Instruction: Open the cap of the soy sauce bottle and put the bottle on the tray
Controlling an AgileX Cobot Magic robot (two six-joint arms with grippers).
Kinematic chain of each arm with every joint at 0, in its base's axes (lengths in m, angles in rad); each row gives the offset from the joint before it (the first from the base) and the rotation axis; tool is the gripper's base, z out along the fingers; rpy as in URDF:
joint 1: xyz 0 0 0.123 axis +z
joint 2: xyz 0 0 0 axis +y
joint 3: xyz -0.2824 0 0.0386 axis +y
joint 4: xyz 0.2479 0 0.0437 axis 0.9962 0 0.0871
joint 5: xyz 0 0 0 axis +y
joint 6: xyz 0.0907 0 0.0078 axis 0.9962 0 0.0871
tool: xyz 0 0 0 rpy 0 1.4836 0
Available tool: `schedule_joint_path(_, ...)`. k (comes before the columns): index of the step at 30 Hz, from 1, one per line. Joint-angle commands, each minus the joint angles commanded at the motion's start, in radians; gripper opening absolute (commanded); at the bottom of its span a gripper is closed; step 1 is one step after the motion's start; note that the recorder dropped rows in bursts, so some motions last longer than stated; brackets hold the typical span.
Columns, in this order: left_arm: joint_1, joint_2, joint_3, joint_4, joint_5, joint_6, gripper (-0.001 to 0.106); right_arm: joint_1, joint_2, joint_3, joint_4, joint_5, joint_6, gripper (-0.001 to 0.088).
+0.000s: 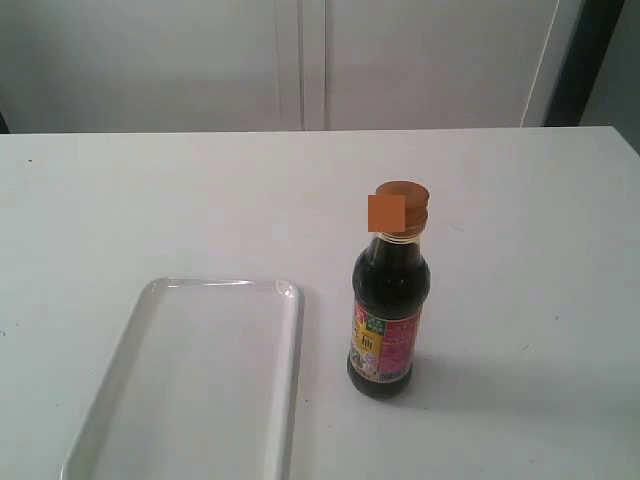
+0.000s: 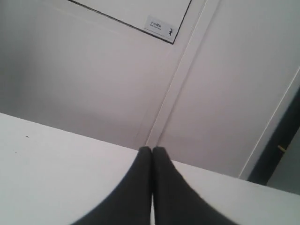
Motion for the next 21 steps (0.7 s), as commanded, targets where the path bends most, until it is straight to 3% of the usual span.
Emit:
schedule_joint_path(7, 0.0, 0.192, -0.13, 0.199, 0.033, 0.0, 0.0, 0.0, 0.0, 0.0, 0.0, 0.0, 0.0, 0.0)
schedule_joint_path(15, -0.004, 0.352, -0.191, 0.245, 0.015, 0.0, 0.0, 0.0, 0.0, 0.0, 0.0, 0.0, 0.0, 0.0)
schedule_joint_path(21, -0.109, 0.451, -0.191, 0.296, -0.053, -0.008, 0.0, 0.0, 0.0, 0.0, 0.0, 0.0, 0.0, 0.0)
